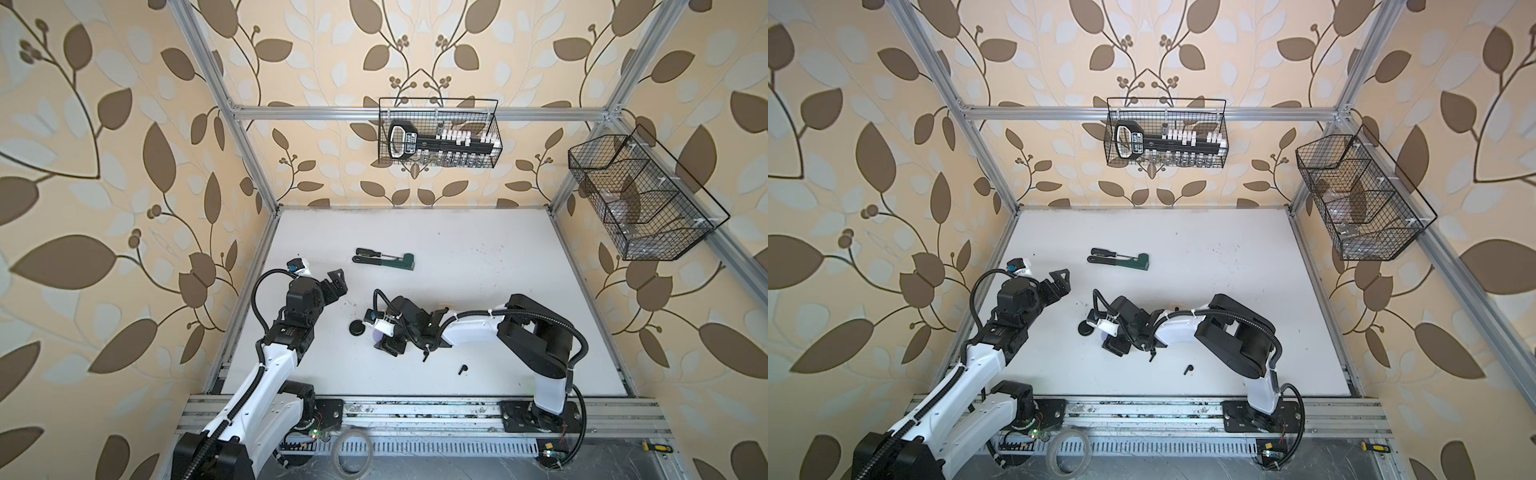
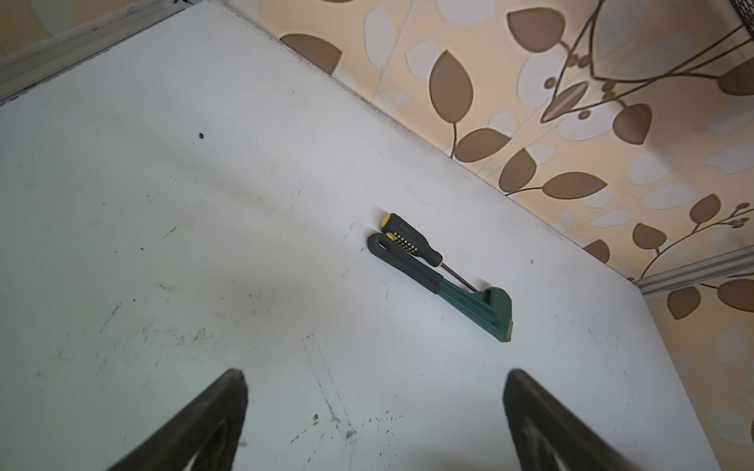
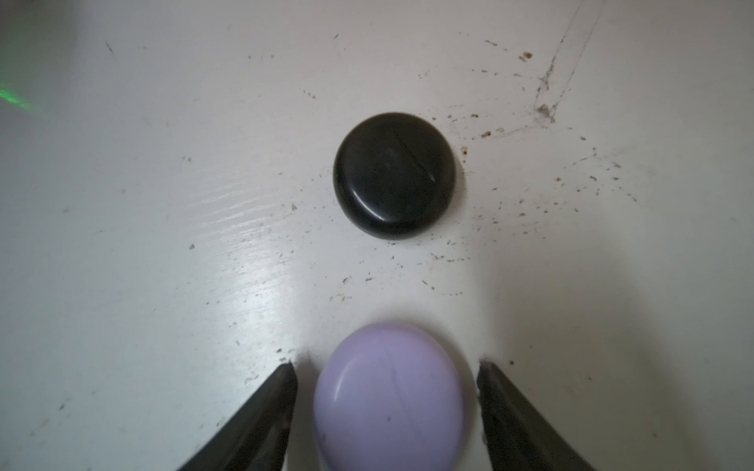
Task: Insert wireless bluetooth earbuds into charging case
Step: Pick up the charging case from the center of the table.
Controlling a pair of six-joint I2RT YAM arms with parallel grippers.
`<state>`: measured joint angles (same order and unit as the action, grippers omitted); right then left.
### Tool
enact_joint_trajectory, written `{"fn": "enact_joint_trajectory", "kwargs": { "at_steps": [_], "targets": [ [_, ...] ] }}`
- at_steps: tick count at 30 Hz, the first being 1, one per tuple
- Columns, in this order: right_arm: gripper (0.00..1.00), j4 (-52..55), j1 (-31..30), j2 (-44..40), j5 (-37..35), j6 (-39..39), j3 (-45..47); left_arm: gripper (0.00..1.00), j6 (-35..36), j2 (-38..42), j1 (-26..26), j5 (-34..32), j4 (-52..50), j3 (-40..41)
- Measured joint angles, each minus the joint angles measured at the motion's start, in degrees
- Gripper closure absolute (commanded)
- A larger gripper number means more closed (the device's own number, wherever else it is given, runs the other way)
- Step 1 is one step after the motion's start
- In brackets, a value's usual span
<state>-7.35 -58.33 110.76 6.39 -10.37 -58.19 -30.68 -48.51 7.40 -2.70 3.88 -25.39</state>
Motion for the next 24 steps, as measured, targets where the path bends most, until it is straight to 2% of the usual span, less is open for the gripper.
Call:
{"fn": "enact_joint_trajectory", "kwargs": {
  "at_steps": [3,11,18,24],
  "targets": [
    [0.33,-0.02,0.00,0.00,0.20,-0.15,0.02,0.01,-0.02,0.04,0.00,0.26,0.42,0.07],
    [0.50,-0.94,0.00,-0.02,1.03,-0.26,0.61,0.01,-0.07,0.04,0.00,0.74,0.61,0.20],
    [0.55,-1.53,0.00,-1.03,1.14,-0.22,2.08,0.01,-0.09,0.04,0.00,0.83,0.61,0.20],
    [0.64,-2.64,0.00,-2.25,0.66,-0.17,4.00,0.01,-0.26,0.09,0.00,1.57,0.63,0.20]
  ]
}}
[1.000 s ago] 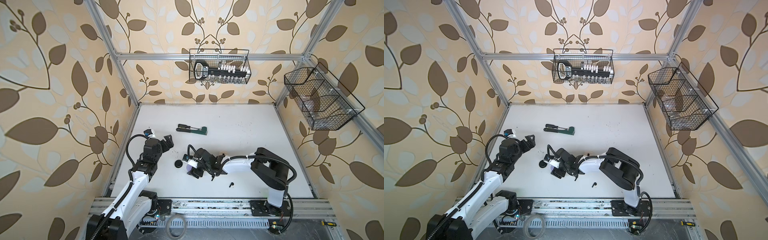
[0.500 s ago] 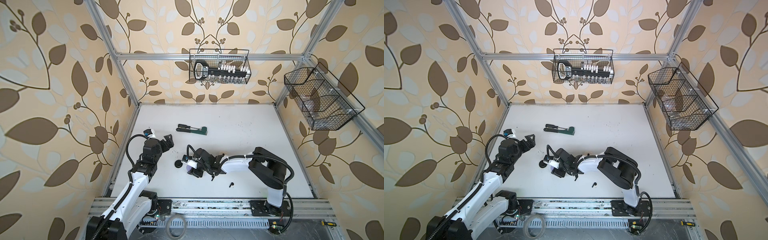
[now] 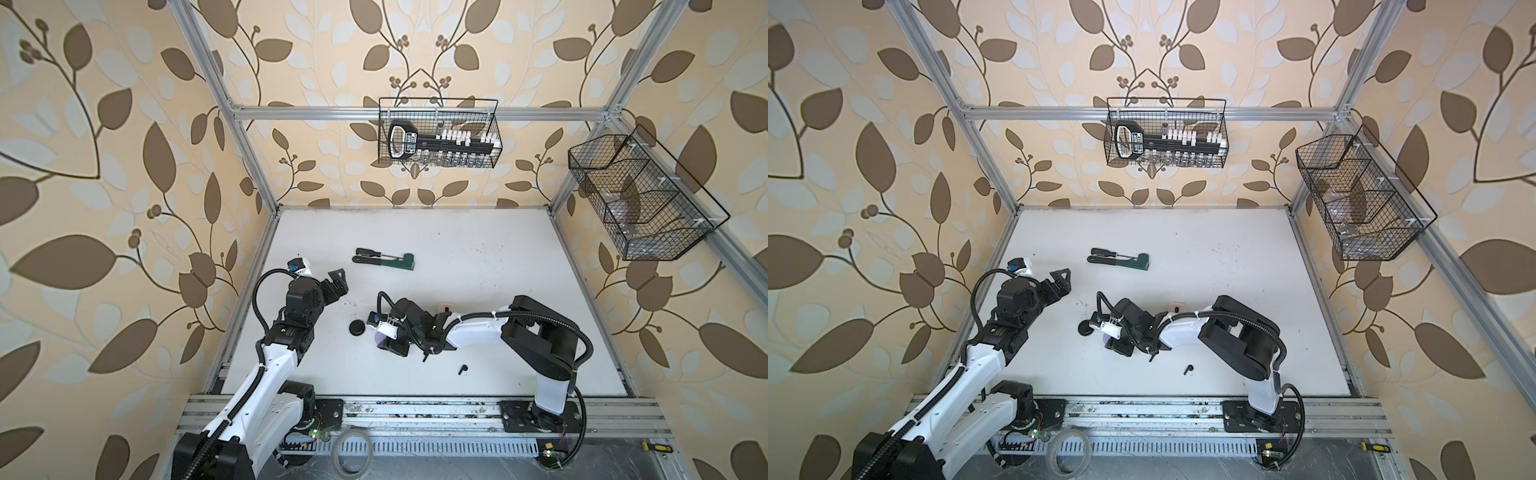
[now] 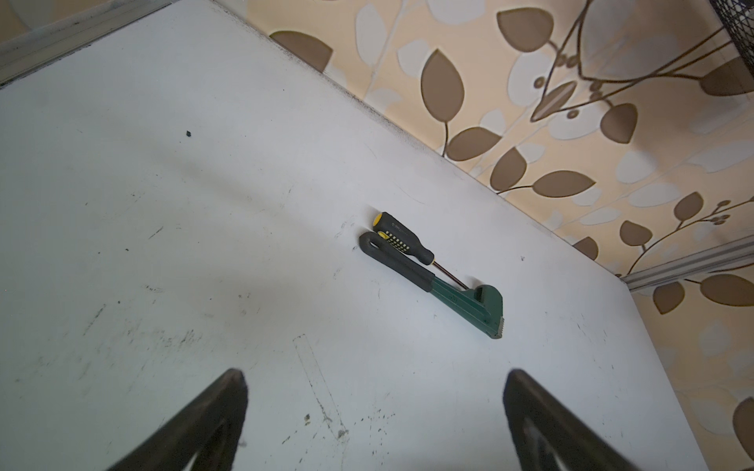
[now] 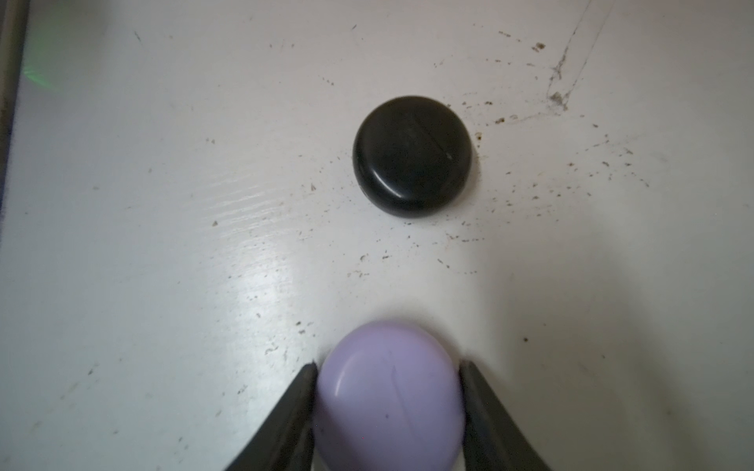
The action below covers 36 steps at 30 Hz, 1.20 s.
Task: Insert wireless bluetooth earbuds into charging case
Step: Pick up the charging case from the center of the table, then pass the charging case.
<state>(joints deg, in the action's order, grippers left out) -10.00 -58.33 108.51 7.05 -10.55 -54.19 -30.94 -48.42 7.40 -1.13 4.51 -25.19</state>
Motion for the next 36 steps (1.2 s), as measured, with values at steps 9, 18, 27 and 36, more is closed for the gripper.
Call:
{"fn": "enact_joint_trajectory", "kwargs": {
  "at_steps": [9,18,27,36],
  "targets": [
    [0.65,-4.76,1.73,-9.03,-4.98,1.16,9.35,0.01,0.66,3.15,0.00,9.01,3.13,1.97],
    [0.65,-11.02,2.84,-27.32,-14.60,4.02,19.98,0.09,0.96,4.02,0.04,26.75,13.46,4.26],
    [0.66,-14.95,-2.19,-42.58,-29.09,4.13,26.69,0.14,3.98,3.37,7.76,35.76,19.12,5.03],
    [0.67,-22.38,-4.76,-48.41,-33.00,1.40,35.17,0.23,11.96,0.50,16.90,38.66,15.47,2.34]
  ]
}}
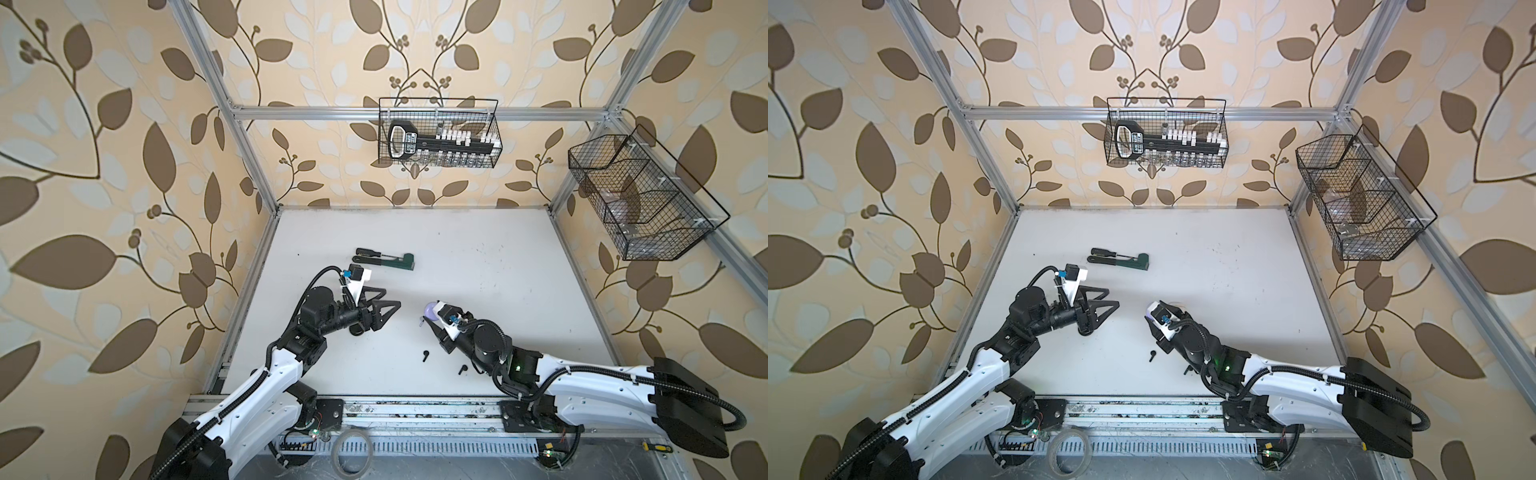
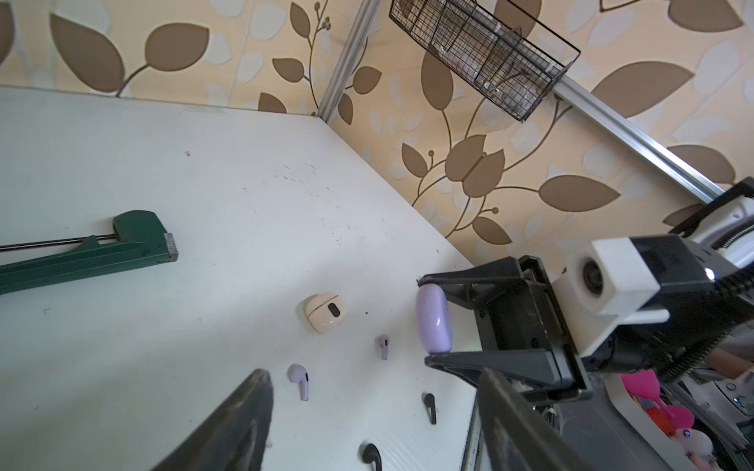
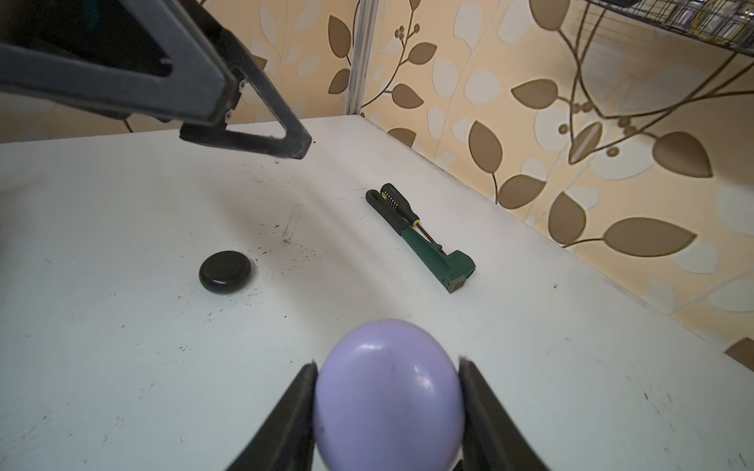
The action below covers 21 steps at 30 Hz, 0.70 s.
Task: Insert wireless bluetooth earbuds into charging case
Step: Pass the charging case.
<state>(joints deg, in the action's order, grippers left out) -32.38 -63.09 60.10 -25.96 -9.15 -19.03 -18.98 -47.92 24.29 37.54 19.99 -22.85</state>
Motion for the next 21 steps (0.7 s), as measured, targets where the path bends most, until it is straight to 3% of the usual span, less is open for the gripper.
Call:
{"fn": "enact_joint_trajectory", "kwargs": {
  "at_steps": [8,17,21],
  "targets": [
    [0.72,-6.58,-5.66,1.27,-4.13,-5.62,0.52,0.34,3.41,-4.52,3.52,4.17,-1.73,-2.91],
    [0.72,-12.61,-6.29,3.80,-5.95,-11.32,0.46,0.37,6.62,-4.85,6.51,5.90,-3.61,-3.34],
    [0.72,-13.60,-6.51,4.20,-5.81,-12.59,0.11,0.43,7.34,-4.85,6.91,5.90,-4.79,-3.67]
  ]
}}
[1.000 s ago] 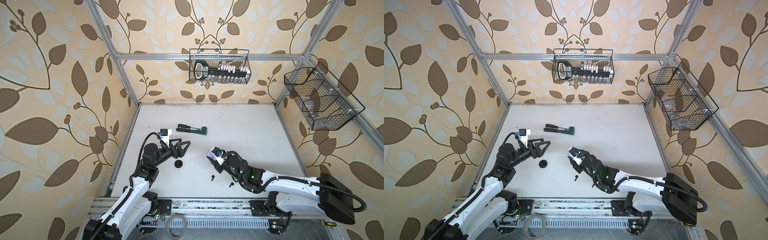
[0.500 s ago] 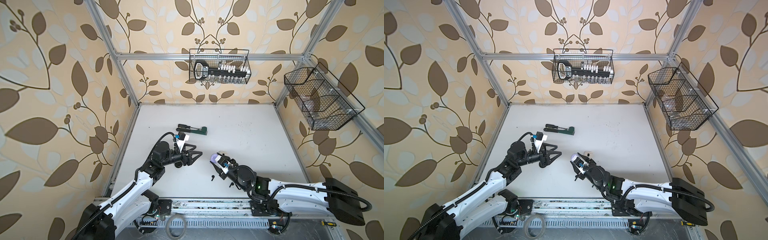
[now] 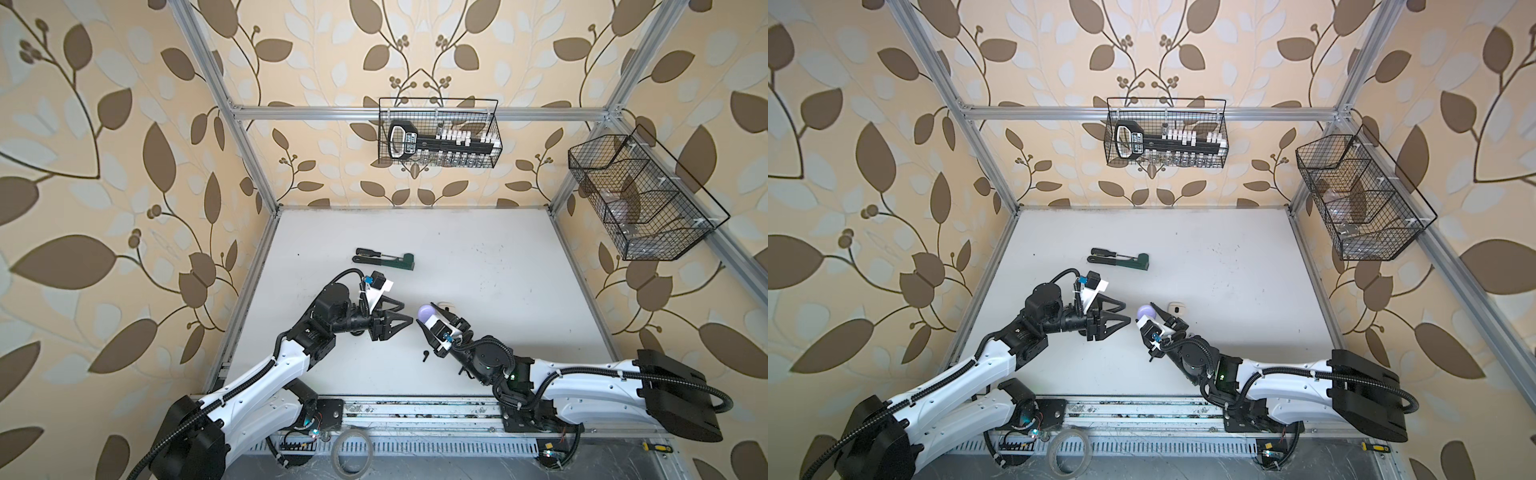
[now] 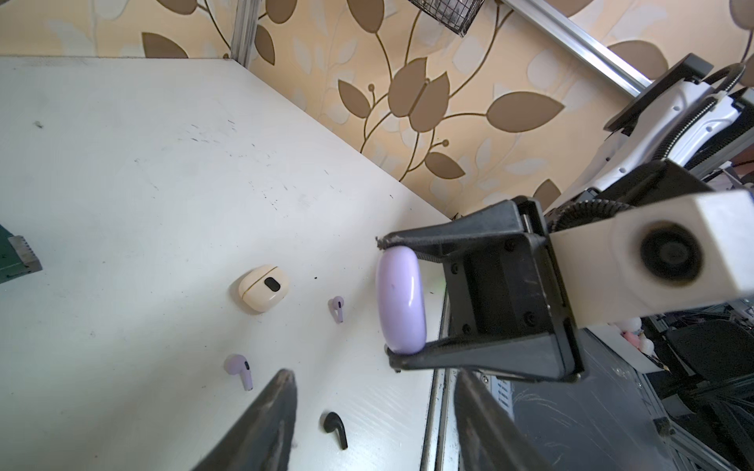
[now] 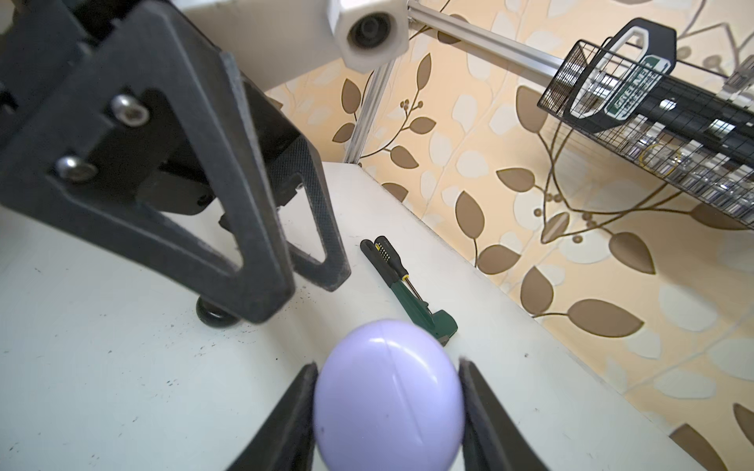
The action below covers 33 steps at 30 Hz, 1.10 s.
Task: Insert wireless bluetooth earbuds into charging case
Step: Pass the charging case.
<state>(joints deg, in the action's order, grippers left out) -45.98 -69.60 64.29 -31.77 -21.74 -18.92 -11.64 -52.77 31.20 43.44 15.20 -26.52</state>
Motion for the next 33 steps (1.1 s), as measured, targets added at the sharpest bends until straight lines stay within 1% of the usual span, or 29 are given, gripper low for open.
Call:
{"fn": "enact_joint_trajectory", "kwargs": {
  "at_steps": [6,11,19,25,33],
  "targets": [
    [0.72,-2.40,-1.84,2.21,0.22,-2.03,-1.46,0.45,0.83,-0.02,0.48,0.04,-1.01,-0.70],
    [0.73,-4.59,-2.78,5.42,-0.11,-4.33,-2.93,0.52,1.29,-0.13,1.14,0.09,-1.40,-1.05],
    [0.75,-8.94,-2.89,10.60,-2.54,-8.85,-5.11,0.61,2.05,-0.24,1.40,-0.09,-1.73,-1.84],
    [0.74,-11.04,-2.93,12.02,-3.21,-10.93,-5.55,0.63,2.43,-0.22,1.51,-0.04,-1.66,-2.14],
    [0.74,-14.53,-3.04,14.21,-4.46,-12.41,-5.75,0.79,2.64,-0.22,1.40,-0.79,-1.38,-2.25]
  ]
}}
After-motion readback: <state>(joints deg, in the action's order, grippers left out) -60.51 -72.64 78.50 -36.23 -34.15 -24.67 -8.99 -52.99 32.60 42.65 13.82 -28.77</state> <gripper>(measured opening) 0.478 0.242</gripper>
